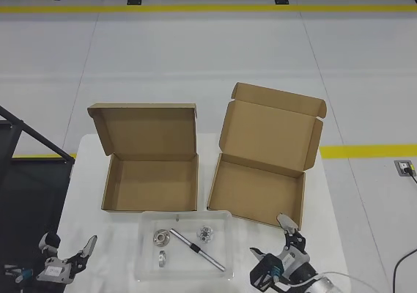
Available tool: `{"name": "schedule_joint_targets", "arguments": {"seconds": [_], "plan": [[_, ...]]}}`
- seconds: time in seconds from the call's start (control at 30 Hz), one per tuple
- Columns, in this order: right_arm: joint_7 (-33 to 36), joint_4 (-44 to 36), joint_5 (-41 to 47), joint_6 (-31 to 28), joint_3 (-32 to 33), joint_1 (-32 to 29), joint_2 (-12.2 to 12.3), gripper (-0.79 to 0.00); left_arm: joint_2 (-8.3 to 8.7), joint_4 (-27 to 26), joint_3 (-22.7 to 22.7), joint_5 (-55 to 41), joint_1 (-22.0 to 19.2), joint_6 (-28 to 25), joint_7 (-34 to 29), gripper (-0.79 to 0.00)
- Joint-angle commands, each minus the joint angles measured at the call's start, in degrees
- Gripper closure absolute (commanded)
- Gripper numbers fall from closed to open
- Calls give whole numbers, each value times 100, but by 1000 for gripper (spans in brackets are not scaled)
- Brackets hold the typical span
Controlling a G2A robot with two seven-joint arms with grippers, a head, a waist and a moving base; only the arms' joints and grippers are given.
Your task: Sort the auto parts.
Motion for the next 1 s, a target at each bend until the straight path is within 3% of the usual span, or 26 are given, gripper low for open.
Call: {"name": "schedule_joint_targets", "arguments": {"seconds": [0.0,0.1,0.27,0.43,0.53,0.7,0.8,0.97], "plan": [[2,0,-3,-1,0,0,0,-785,0,0,0,0,0,0,0,-785],[-69,-130,-444,-269,-178,29,18,-785,-8,-39,8,-120,-83,-20,-95,-785],[122,-536,-728,-1820,-748,589,29,-785,-20,-160,-35,-389,-211,-82,-380,-785],[725,-437,-129,-3514,-1431,1597,-66,-785,-34,-203,-32,-419,-222,-181,-447,-785],[1186,-178,529,-4179,-1807,2331,-191,-785,-41,-194,-75,-420,-183,-252,-436,-785],[1929,206,1721,-4239,-2212,3250,-424,-785,-54,-114,-125,-421,-173,-317,-433,-785],[2609,513,2552,-3943,-2320,3596,-546,-785,-64,-81,-130,-435,-181,-311,-463,-785],[2737,533,2626,-3896,-2332,3627,-557,-785,-65,-81,-130,-433,-182,-310,-466,-785]]}}
